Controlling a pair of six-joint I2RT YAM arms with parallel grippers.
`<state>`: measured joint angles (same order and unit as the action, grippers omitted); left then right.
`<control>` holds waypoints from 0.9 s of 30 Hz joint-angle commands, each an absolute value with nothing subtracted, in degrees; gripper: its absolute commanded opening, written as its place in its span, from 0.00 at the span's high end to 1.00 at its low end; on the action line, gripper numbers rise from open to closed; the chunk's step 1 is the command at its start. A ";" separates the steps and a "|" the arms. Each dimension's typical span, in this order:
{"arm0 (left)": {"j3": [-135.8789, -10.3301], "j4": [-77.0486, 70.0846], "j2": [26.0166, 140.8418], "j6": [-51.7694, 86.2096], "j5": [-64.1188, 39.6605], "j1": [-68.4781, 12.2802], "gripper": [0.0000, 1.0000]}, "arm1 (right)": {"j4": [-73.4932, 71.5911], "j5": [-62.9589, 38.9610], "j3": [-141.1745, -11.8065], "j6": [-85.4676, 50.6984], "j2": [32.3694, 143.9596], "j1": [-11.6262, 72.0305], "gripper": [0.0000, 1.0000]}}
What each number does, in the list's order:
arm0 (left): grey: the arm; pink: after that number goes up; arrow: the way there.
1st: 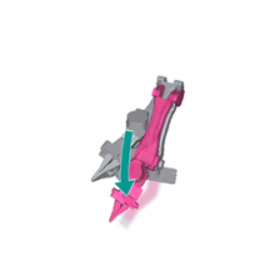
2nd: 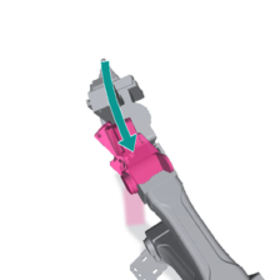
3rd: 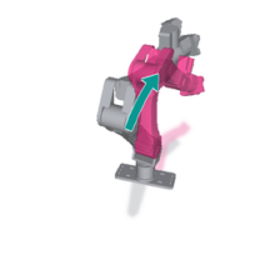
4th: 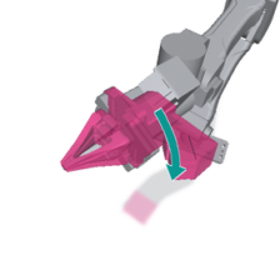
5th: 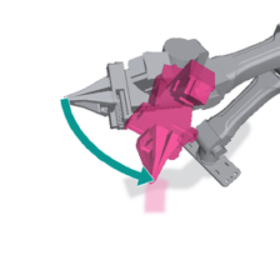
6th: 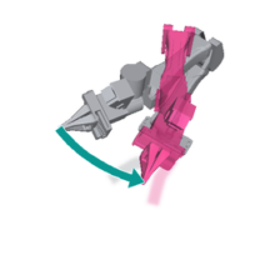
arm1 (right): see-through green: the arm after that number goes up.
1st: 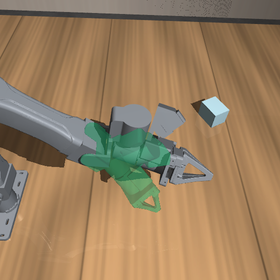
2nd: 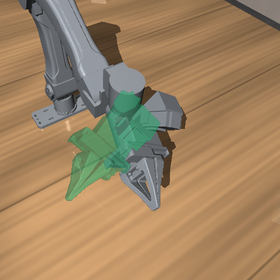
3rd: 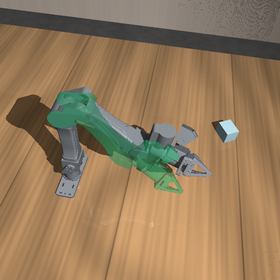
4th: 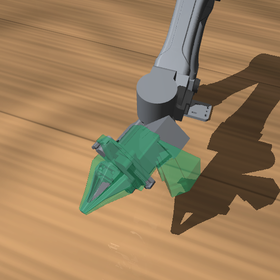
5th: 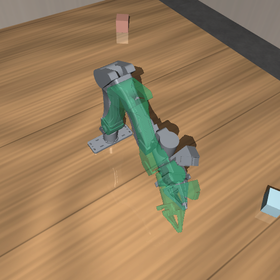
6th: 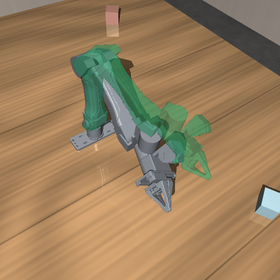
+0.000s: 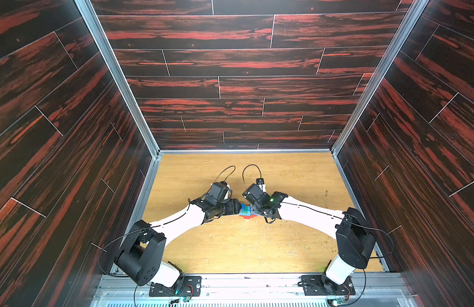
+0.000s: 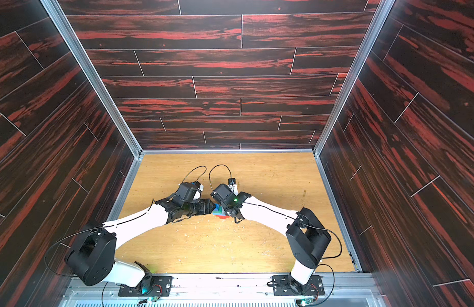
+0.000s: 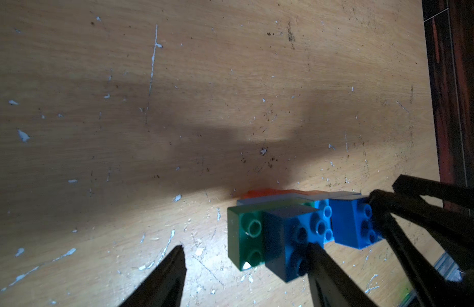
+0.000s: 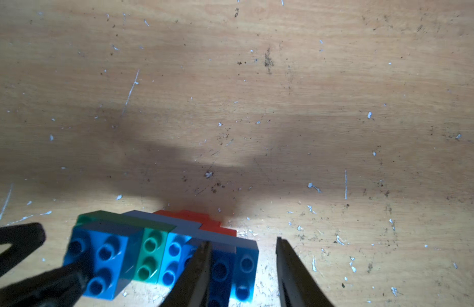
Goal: Assemble a heart with lego
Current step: Assemble the lego brick with the lego brick.
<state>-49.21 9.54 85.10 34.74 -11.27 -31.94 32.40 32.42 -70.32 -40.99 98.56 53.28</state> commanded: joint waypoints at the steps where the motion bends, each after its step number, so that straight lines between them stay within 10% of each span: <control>1: -48.76 15.03 87.09 34.21 -9.58 -32.40 0.26 | 42.27 22.46 -63.37 -40.54 104.74 54.76 0.57; 27: -50.35 16.34 87.42 33.22 -7.96 -33.98 0.26 | 47.36 25.35 -67.15 -38.84 108.02 56.73 0.57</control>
<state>-50.81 10.92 85.58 34.46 -9.15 -33.15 30.50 37.74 -71.37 -40.40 101.16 53.89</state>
